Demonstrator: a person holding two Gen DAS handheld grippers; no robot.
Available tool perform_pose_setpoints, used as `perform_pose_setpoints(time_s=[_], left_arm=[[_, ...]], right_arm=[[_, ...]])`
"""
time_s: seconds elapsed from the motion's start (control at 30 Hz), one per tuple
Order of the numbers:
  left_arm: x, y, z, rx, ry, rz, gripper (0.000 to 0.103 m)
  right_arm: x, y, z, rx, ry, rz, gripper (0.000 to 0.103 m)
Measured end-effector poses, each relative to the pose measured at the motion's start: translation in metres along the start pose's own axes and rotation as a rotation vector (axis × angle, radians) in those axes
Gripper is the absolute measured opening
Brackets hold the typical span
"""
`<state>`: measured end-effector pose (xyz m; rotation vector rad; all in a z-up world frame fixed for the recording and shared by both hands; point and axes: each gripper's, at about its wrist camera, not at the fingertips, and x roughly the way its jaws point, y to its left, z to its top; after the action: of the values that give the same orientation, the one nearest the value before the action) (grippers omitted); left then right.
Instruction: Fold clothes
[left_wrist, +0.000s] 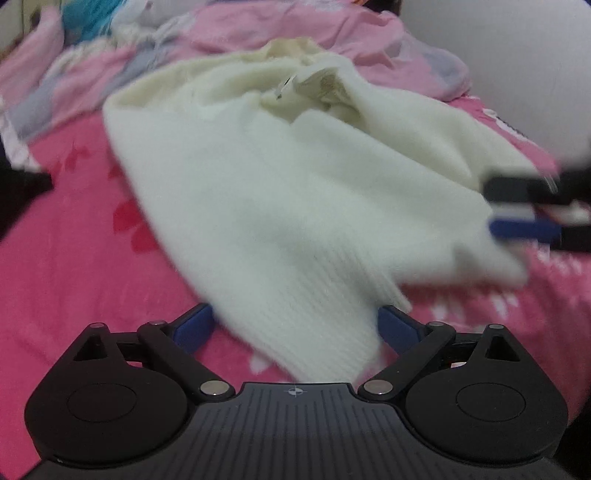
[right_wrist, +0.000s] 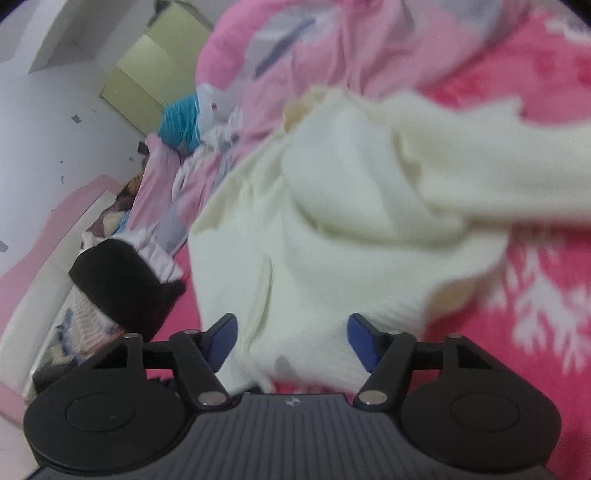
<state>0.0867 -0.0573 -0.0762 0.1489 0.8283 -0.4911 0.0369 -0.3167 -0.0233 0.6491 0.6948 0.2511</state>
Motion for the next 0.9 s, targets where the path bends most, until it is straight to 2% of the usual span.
perform_pose_setpoints(time_s=[0.1,0.17,0.2,0.27,0.33,0.53,0.7,0.9], left_arm=[[0.002,-0.007,-0.001,0.057,-0.044,0.015,0.083],[-0.003,-0.008,-0.001,0.084,-0.063,0.008,0.06],[-0.006,-0.01,0.0,0.099,-0.072,0.011,0.054],[-0.01,-0.011,0.002,0.111,-0.081,0.038,0.024],[-0.015,-0.003,0.006,0.102,-0.075,0.048,0.017],[-0.048,0.042,0.034,0.099,-0.084,0.136,0.015],[-0.085,0.11,0.102,0.078,-0.164,0.352,0.015],[-0.092,0.194,0.178,-0.029,-0.249,0.567,0.015]], right_arm=[[0.011,-0.002,0.007,-0.039,-0.049,-0.004,0.061],[0.02,-0.006,0.011,-0.051,-0.061,0.01,0.056],[0.026,-0.009,0.013,-0.055,-0.061,0.022,0.054],[0.034,-0.016,0.014,-0.059,-0.058,0.034,0.047],[0.037,-0.024,0.012,-0.058,-0.058,0.039,0.044],[0.038,-0.041,0.009,-0.028,-0.046,0.071,0.037],[0.039,-0.038,0.006,-0.052,-0.038,0.065,0.037],[0.04,-0.036,0.004,-0.076,-0.039,0.053,0.037]])
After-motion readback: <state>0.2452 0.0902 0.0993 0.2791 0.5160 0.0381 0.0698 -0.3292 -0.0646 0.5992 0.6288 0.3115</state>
